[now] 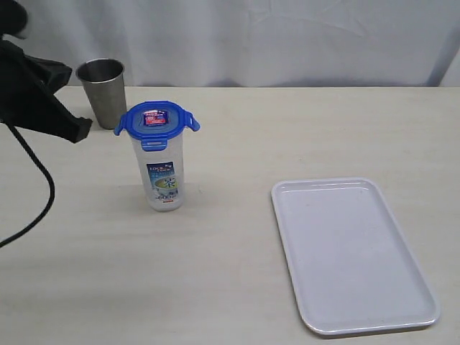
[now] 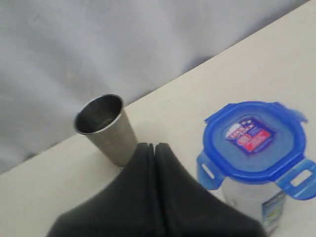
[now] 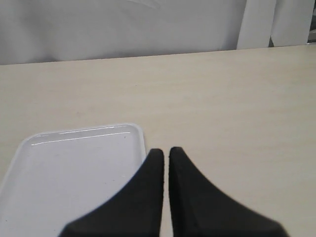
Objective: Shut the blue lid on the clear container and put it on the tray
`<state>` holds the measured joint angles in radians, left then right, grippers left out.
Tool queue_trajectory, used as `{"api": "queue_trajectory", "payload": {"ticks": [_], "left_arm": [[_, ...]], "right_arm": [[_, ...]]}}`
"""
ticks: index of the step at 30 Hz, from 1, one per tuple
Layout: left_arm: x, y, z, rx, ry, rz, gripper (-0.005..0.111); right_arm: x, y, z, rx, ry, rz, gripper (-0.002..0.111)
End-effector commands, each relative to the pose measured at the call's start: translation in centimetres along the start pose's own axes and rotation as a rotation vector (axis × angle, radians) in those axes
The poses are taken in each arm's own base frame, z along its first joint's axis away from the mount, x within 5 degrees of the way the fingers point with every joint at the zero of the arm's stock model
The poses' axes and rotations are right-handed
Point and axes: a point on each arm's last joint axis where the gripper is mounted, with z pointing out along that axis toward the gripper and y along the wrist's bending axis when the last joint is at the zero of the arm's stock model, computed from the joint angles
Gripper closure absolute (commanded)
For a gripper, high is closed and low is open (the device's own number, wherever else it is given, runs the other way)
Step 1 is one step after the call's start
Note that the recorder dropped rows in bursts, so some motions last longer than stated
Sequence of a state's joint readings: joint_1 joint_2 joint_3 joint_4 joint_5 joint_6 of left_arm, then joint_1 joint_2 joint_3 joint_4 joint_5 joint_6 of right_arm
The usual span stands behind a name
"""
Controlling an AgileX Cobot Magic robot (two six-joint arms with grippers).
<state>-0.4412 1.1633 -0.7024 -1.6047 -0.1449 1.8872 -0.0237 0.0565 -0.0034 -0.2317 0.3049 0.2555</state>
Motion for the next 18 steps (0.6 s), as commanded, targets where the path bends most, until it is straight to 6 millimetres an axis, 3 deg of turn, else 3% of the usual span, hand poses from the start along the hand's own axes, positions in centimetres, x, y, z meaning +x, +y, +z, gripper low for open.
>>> {"api": "queue_trajectory", "payload": {"ticks": [1,5,9,10,13,15,18], "left_arm": [[0.0,1.7,0.3,0.216,-0.082,-0.147,0.107],[1.0,3.5,1.3,0.344,-0.097,-0.207,0.107],[3.0,3.4,3.1,0.469,-0.018,-0.174,0.107],[3.6,3.1,3.8,0.488,0.010,-0.176,0.107],[4.9,2.6,5.6,0.504,0.075,-0.154,0.107],[5.7,2.6,6.7,0.508,0.103,-0.153,0.107],[6.4,2.7,7.8,0.504,0.134,-0.164,0.107]], "right_arm": [[-0.1,0.0,0.0,0.003,-0.020,-0.045,0.104],[-2.4,0.6,-0.3,-0.049,-0.279,-0.155,0.104],[-4.8,1.7,-1.6,-0.152,-0.580,-0.150,0.104],[-5.4,2.0,-2.1,-0.189,-0.670,-0.135,0.104],[-6.8,2.3,-3.5,-0.346,-0.851,0.126,0.104],[-6.9,2.6,-3.2,-0.361,-0.800,0.092,0.104],[-8.7,2.6,-2.2,-0.356,-0.617,0.173,0.104]]}}
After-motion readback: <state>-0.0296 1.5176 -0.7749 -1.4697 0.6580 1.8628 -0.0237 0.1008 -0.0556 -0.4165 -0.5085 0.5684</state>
